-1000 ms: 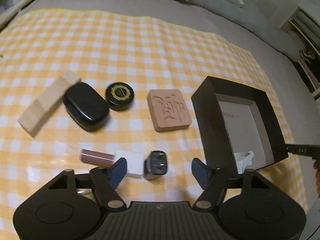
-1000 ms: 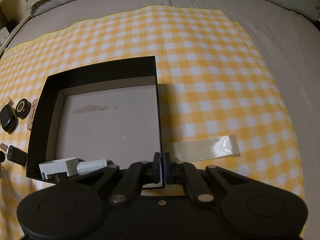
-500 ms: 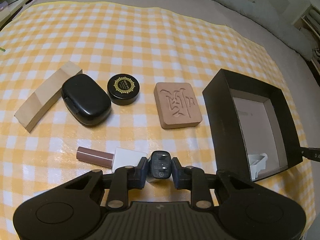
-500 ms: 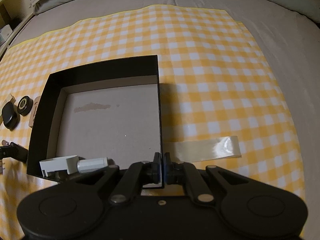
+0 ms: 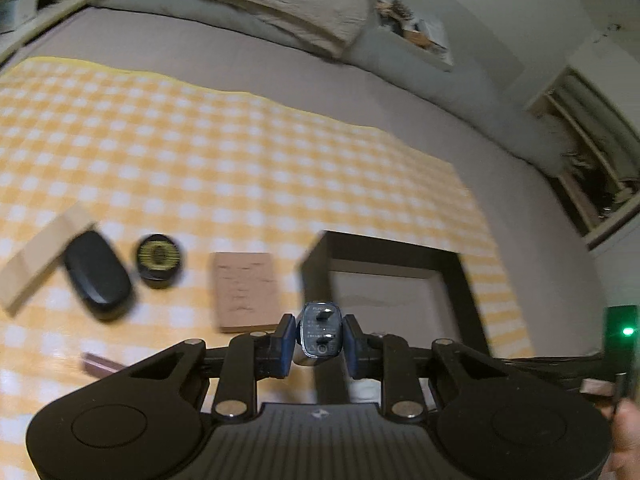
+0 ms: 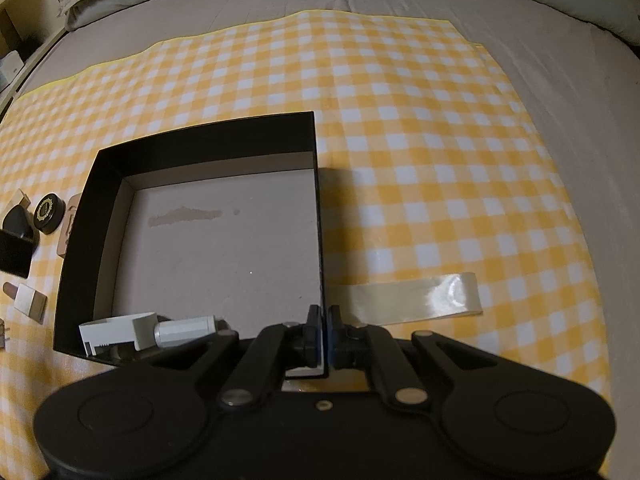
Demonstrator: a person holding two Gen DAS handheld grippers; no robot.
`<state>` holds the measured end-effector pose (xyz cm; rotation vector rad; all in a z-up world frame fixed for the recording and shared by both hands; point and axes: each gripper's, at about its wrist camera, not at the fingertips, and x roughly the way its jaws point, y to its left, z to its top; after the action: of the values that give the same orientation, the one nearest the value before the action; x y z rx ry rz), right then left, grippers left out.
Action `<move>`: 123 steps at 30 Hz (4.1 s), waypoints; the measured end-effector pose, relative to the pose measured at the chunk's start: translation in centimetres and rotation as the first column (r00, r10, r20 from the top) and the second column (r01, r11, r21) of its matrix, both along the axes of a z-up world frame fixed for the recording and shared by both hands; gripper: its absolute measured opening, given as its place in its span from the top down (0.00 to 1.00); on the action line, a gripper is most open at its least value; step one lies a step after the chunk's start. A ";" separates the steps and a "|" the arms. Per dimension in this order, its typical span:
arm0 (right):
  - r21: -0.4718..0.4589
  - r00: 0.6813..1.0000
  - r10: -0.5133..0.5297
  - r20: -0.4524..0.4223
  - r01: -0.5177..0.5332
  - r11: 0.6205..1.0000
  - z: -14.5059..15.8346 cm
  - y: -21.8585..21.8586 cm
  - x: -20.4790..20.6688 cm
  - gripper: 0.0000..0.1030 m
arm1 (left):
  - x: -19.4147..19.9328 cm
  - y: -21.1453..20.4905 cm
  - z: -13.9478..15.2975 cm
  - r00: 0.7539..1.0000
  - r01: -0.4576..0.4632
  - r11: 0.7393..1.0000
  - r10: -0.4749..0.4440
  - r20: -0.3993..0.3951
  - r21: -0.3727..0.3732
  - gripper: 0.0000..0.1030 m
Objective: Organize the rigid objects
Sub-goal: 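Carry the black device into the black box and release it, then return the left tool to the mat and grasp the white charger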
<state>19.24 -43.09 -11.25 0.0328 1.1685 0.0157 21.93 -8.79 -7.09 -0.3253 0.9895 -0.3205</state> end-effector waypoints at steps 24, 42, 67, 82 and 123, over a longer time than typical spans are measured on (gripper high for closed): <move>0.052 1.000 0.013 0.020 -0.014 0.999 0.1 -0.6 -0.3 0.97 | 1.1 -13.8 -6.0 0.982 0.124 0.988 -0.134 -0.131 -0.087 0.74; 0.056 1.000 0.012 0.019 -0.013 0.998 -0.1 -0.8 -0.1 0.97 | 0.9 -15.0 -7.5 0.972 0.149 0.989 -0.151 -0.178 -0.022 0.70; 0.058 1.000 0.011 0.019 -0.012 0.998 -0.2 -0.5 -0.3 0.96 | -2.4 -12.8 -2.4 0.976 0.215 0.977 -0.215 -0.032 0.004 0.27; 0.051 0.999 0.028 0.021 -0.029 0.998 -0.5 -0.6 -0.2 0.96 | -5.3 -9.9 0.6 0.962 0.240 0.965 -0.250 0.107 0.105 0.01; 0.010 1.000 -0.002 0.002 0.002 1.000 -0.8 -0.1 0.8 0.96 | -5.7 12.7 -4.8 0.977 -0.109 0.926 0.167 -0.134 0.360 0.33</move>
<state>20.04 -43.18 -12.09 0.0427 1.1661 0.0194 16.27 3.94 -11.86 -0.0939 1.1557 0.0164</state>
